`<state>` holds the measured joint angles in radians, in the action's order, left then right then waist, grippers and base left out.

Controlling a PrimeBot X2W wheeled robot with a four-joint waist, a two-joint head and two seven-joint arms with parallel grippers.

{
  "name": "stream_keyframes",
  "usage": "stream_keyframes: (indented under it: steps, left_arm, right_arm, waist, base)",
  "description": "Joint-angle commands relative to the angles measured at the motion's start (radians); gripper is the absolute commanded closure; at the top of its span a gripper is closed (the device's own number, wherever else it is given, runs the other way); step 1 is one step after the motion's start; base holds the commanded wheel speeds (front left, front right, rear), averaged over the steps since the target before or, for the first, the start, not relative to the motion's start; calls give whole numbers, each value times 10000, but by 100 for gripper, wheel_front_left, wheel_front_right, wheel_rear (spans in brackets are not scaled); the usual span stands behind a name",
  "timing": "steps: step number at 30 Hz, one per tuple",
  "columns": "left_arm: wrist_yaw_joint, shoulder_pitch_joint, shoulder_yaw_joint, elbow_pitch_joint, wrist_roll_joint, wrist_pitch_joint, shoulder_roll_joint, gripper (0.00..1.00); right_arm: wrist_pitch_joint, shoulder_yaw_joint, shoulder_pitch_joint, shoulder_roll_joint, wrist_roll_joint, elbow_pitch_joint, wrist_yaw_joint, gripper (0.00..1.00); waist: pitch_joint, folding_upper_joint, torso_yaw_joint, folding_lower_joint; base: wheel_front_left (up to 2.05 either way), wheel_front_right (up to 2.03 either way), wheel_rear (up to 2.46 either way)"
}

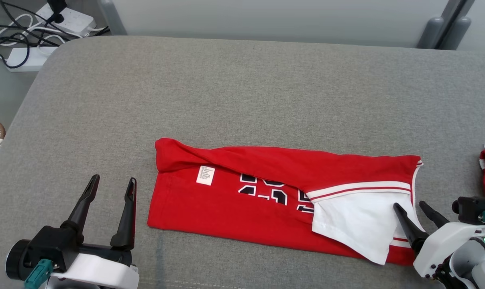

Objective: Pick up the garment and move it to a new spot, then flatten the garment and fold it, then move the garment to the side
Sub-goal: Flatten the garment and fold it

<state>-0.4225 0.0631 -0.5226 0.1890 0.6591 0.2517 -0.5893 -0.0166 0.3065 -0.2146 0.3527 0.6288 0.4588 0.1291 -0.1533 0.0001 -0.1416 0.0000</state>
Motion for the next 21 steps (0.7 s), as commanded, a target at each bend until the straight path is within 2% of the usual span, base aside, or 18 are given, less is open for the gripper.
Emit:
stream_keyframes:
  steps: [1,6,13,14,15,21]
  left_arm:
    - [56,563,392,157,-94,101,-264,0]
    - [149,707,336,60,-191,101,-60,0]
    - [192,721,423,21,-267,101,33,0]
    - [202,718,426,11,-280,101,37,0]
    - [210,726,435,10,-298,101,43,0]
    - [217,748,464,7,-371,101,57,0]
  right_arm:
    - [33,133,-202,295,90,-60,16,0]
    - [45,-32,-514,280,218,1037,16,0]
    - [-529,750,-640,58,853,1147,16,0]
    - [-601,886,-667,70,992,1089,16,45]
    - [-594,959,-701,108,1071,1062,16,100]
    - [-559,1020,-810,465,1632,1036,16,100]
  waist:
    - [-82,-1,-121,0]
    - [-188,-1,-363,0]
    - [-231,-1,-271,0]
    - [-228,-1,-248,0]
    - [-233,-1,-225,0]
    - [-278,-1,-107,0]
  base:
    - [0,0,0]
    - [0,0,0]
    - [0,0,0]
    - [0,0,0]
    - [0,0,0]
    - [0,0,0]
